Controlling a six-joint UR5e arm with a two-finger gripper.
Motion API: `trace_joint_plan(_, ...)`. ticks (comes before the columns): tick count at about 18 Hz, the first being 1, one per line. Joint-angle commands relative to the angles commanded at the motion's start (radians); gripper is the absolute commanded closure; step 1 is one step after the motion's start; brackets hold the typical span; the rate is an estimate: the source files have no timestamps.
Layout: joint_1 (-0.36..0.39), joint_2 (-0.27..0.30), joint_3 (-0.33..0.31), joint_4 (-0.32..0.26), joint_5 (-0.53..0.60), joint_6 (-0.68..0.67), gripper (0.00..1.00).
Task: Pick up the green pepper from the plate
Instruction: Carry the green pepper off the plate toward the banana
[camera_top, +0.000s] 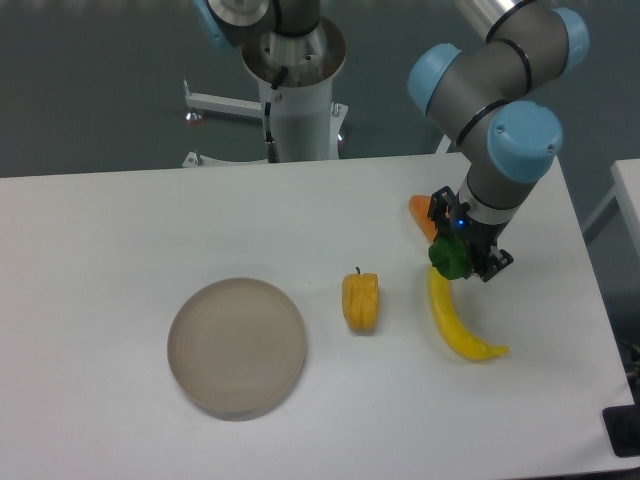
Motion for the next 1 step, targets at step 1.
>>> trace_joint_plan(1, 0.0, 0.002, 0.0, 0.0, 0.0, -0.002, 0.94)
